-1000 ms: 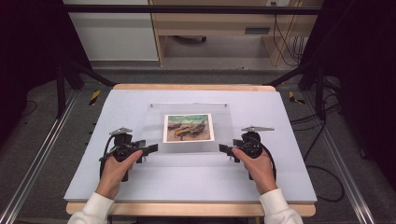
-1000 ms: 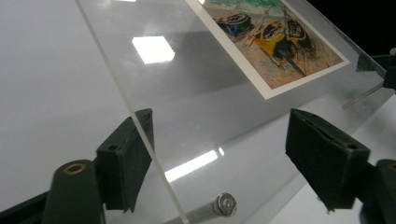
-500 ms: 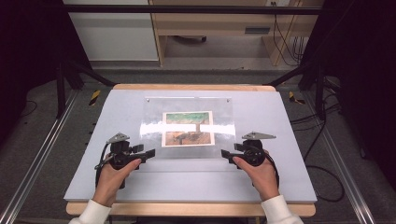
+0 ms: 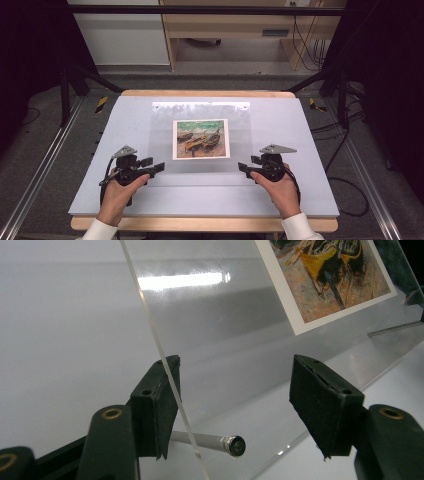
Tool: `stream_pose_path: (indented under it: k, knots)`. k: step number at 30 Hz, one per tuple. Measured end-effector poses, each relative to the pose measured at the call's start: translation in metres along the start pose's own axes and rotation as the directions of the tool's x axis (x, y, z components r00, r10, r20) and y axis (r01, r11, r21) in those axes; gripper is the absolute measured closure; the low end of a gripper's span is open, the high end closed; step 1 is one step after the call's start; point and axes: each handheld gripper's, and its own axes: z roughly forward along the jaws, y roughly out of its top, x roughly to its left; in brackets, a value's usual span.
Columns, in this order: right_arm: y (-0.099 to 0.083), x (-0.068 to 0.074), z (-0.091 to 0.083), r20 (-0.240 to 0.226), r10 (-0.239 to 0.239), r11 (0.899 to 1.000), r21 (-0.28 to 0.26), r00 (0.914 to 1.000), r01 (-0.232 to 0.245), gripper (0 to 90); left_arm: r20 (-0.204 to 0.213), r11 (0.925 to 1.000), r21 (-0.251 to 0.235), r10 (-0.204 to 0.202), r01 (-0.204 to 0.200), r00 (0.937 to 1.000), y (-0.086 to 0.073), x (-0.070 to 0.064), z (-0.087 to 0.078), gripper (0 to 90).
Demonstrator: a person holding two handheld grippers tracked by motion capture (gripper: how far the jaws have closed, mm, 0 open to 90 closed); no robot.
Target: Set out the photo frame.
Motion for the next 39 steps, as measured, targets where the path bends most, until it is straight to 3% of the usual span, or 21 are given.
stream_pose_path:
  k: [39]
  knots:
    - [-0.0099,0.0065,-0.0089,0.026,-0.014,1.0,-0.014,0.9996,0.014,46.2,-0.01,0.9997,-0.006,0.024,-0.024,0.9997,-0.0086,-0.0045,-0.0076,41.7]
